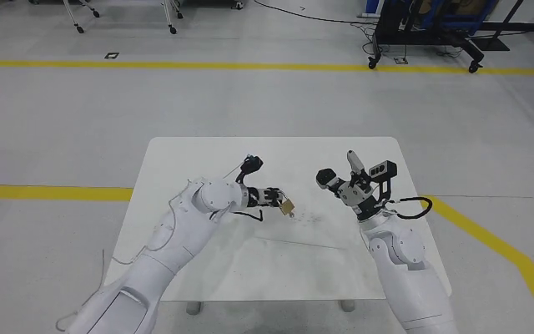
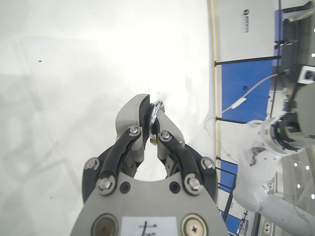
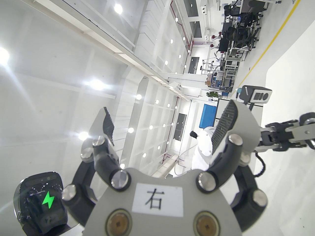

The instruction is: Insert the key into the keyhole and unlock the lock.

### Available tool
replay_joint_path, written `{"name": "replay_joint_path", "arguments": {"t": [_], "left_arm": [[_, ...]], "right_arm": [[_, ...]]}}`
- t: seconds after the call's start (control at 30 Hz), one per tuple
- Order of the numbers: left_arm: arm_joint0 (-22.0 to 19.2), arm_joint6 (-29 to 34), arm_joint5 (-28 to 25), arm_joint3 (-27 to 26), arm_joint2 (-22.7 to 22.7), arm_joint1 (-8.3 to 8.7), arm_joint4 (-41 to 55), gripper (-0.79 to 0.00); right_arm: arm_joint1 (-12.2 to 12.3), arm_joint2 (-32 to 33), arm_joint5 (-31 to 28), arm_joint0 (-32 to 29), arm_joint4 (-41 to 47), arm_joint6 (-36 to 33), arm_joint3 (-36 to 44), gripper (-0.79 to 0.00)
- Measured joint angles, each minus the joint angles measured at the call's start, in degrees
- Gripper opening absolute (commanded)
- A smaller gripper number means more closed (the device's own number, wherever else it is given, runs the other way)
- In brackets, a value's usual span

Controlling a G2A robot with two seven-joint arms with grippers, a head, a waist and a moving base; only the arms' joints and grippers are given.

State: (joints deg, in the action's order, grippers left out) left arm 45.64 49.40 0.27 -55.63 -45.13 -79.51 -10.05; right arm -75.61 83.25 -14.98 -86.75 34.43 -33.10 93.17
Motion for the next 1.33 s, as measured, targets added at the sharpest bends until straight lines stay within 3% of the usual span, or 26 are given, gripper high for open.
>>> {"name": "replay_joint_path", "arguments": {"t": [0.13, 0.17, 0.2, 0.23, 0.43, 0.7, 0.93, 1.17, 1.33], "left_arm": [[-2.7, 0.9, 1.8, 3.9, 3.4, -1.49, -1.8, -0.785], [-3.3, 1.2, 1.9, 5.1, 3.9, -1.83, -1.9, -0.597], [-3.7, 1.5, 2.0, 5.8, 4.2, -2.06, -1.9, -0.080], [-4.1, 1.7, 2.2, 6.5, 4.5, -2.27, -2.0, 0.000], [-5.7, 1.5, 2.5, 8.6, 4.1, -2.76, -1.7, 0.000], [-4.2, 0.3, -1.2, 5.9, -2.6, -1.35, 5.5, 0.000], [-0.7, -8.4, -3.4, -6.9, -8.6, 1.50, -2.2, 0.000], [7.9, -20.4, -3.1, -25.9, -18.7, 5.27, -18.0, -0.001], [8.1, -20.7, -3.1, -26.3, -18.9, 5.33, -18.4, -0.001]], "right_arm": [[0.0, 0.0, 0.0, 0.0, 0.0, 0.0, 0.0, 0.000], [0.0, 0.0, 0.0, 0.0, 0.0, 0.0, 0.0, 0.000], [0.0, 0.0, 0.0, 0.0, 0.0, 0.0, 0.0, 0.000], [0.0, 0.0, 0.0, 0.0, 0.0, 0.0, 0.0, 0.000], [0.0, 0.0, 0.0, 0.0, 0.0, 0.0, 0.0, 0.000], [0.0, 0.0, 0.0, 0.0, 0.0, 0.0, 0.0, 0.000], [0.0, -0.1, 0.5, 0.3, -0.3, 1.5, 0.4, 0.000], [0.1, 2.1, -0.5, 1.3, 2.2, 2.4, 0.3, -0.001], [0.1, 2.0, -0.5, 1.3, 2.2, 2.4, 0.3, -0.001]]}}
